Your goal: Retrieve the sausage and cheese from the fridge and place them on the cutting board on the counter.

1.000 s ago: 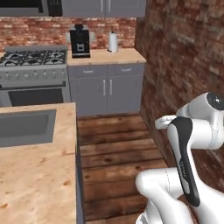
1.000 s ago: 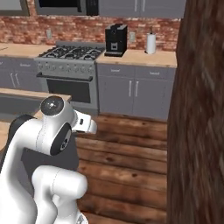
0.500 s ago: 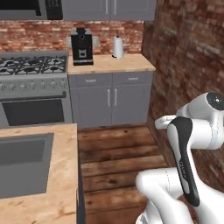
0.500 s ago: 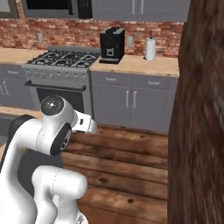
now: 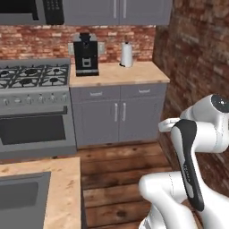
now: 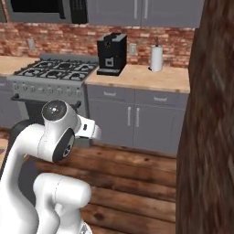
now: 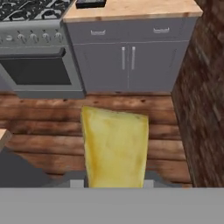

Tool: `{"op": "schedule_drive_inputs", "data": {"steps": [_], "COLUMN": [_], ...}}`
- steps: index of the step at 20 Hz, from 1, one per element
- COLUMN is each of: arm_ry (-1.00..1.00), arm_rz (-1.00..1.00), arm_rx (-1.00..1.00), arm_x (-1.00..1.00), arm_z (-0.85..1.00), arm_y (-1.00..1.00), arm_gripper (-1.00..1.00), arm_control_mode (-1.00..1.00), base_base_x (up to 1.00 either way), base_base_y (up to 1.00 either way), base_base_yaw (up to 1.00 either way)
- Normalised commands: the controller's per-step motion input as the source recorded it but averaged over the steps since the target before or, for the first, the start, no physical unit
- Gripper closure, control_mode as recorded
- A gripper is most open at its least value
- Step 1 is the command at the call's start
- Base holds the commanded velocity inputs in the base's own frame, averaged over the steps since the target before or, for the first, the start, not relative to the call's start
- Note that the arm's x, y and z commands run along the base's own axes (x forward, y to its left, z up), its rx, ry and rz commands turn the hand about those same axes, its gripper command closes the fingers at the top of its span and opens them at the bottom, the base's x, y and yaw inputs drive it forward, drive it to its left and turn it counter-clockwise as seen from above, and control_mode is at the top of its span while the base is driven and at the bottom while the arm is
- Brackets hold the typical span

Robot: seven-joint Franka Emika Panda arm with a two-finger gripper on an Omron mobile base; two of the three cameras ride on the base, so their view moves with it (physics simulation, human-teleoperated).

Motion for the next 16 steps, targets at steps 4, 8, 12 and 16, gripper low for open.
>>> {"op": "schedule_drive_inputs", "data": {"steps": [4,8,12,16], "arm_ry": [0.00,0.00,0.00,0.00], "arm_rz": [0.00,0.00,0.00,0.00], "arm_rx": [0.00,0.00,0.00,0.00], "arm_x": [0.00,0.00,0.00,0.00], "arm_z": [0.00,0.00,0.00,0.00], "arm_y": [0.00,0.00,0.00,0.00], "arm_gripper": [1.00,1.00,1.00,1.00], "arm_control_mode": [1.00,1.00,1.00,1.00], "base_base_x": [0.87,0.86,0.84,0.82], "base_base_y": [0.00,0.00,0.00,0.02], "base_base_yaw": [0.02,0.02,0.02,0.05]}}
